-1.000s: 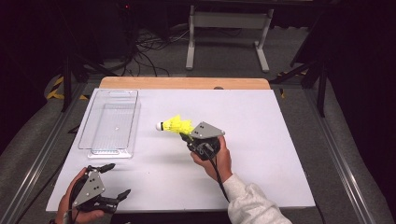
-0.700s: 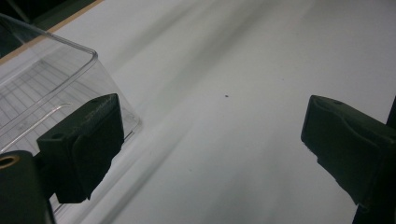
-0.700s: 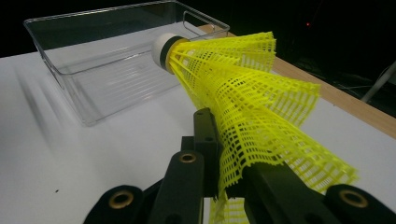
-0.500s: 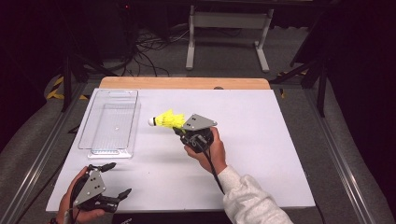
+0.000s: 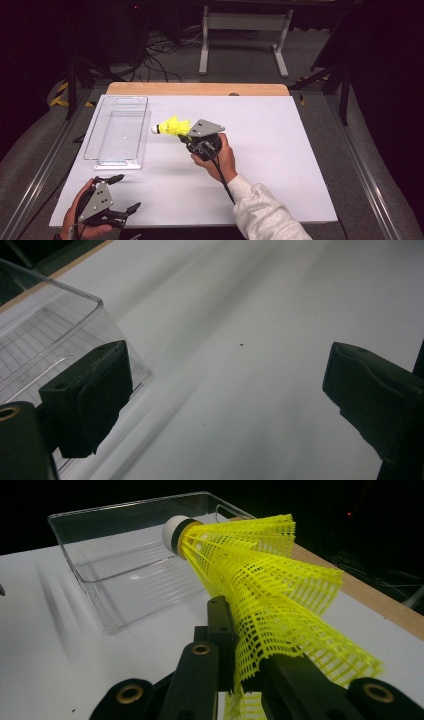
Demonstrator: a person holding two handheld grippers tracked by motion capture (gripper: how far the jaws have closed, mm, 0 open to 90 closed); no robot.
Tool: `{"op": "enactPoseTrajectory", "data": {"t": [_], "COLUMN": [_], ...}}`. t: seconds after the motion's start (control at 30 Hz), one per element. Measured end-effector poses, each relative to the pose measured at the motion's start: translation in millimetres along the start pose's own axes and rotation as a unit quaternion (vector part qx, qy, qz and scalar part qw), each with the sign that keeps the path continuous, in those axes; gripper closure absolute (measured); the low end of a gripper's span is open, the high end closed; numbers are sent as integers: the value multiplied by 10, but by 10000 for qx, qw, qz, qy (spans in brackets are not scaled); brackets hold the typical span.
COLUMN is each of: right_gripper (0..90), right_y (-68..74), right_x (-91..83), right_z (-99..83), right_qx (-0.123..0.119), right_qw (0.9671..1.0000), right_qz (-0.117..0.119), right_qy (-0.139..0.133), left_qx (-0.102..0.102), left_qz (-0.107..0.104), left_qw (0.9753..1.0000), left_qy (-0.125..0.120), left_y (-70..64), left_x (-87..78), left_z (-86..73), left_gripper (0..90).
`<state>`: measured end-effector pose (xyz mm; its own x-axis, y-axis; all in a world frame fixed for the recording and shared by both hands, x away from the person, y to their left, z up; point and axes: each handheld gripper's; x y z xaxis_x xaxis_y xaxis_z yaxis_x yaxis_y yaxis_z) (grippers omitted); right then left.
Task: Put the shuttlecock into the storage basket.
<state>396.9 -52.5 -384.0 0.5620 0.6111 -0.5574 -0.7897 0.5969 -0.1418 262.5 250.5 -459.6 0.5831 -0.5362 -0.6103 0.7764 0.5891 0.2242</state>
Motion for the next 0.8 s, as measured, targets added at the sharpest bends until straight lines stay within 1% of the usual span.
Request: {"op": "enactPoseTrajectory", "data": {"t": [0.3, 0.4, 0.8], "right_gripper": [876, 876, 876], "right_y": [28, 35, 83], "right_x": [39, 47, 135], "right_z": [108, 130, 232], "right_qx": [-79, -110, -214], "right_qw": [9999, 9999, 9996], "right_qz": [74, 83, 167], "right_qy": [-35, -50, 12], "left_qx": [-43, -29, -29], "left_qz": [-31, -11, -17], "left_qw": [10000, 10000, 10000], "left_qy": [-17, -20, -32], "left_y": [-9, -9, -6], "left_x": [-3, -8, -18], "left_z": [-3, -2, -4], "left_gripper": [69, 69, 68]}}
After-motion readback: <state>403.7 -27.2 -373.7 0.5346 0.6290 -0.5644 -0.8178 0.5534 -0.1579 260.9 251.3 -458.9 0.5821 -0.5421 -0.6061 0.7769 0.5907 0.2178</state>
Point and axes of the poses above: each handheld gripper's, and its own axes: x roughly forward along the jaws, z roughly out of its top, y roughly to its left, and after that the axes turned 8 degrees about y, right-handed
